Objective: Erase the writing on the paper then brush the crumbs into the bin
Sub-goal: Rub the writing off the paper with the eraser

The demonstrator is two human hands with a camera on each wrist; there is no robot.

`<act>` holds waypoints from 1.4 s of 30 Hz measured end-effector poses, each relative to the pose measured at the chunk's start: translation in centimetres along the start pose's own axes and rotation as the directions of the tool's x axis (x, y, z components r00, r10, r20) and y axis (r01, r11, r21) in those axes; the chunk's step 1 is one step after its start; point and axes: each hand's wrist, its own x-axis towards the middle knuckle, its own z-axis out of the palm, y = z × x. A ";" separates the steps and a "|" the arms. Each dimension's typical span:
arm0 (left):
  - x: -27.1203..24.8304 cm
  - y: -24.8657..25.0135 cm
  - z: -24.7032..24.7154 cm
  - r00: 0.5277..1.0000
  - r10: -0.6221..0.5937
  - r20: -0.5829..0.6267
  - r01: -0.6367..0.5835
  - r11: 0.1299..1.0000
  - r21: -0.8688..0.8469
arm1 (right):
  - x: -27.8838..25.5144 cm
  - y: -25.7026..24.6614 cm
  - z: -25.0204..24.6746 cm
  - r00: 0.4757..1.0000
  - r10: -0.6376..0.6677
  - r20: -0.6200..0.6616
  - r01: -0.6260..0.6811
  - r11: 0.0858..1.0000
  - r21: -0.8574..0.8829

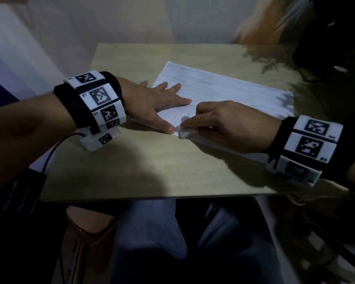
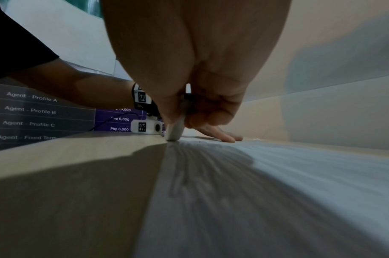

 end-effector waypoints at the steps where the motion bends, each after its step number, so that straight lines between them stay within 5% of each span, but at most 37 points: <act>1: 0.0 0.0 0.0 1.000 0.000 0.000 0.000 1.000 -0.003 | 0.1 0.1 0.0 1.000 0.006 0.019 -0.005 1.000 -0.013; 19: -0.3 0.2 -0.1 1.000 -0.006 0.006 0.006 1.000 -0.001 | -0.4 0.6 -0.6 0.990 0.139 0.001 -0.139 0.990 -0.036; 25: -0.1 0.1 -0.1 1.000 -0.001 0.005 0.001 1.000 -0.001 | 0.0 0.4 -0.1 0.997 0.076 0.002 -0.076 0.996 0.052; 31: -0.1 0.0 0.0 1.000 0.007 0.003 -0.007 1.000 0.000 | -0.2 1.5 -0.6 0.955 0.283 -0.087 -0.290 0.954 -0.079; 36: 0.0 -0.1 -0.1 1.000 0.005 0.009 -0.006 1.000 0.007 | -0.8 0.8 -0.7 0.983 0.180 0.030 -0.181 0.982 0.054; 42: 0.0 -0.1 -0.1 1.000 0.008 0.009 -0.008 1.000 0.001 | -0.8 2.0 -1.1 0.975 0.220 -0.038 -0.221 0.975 -0.027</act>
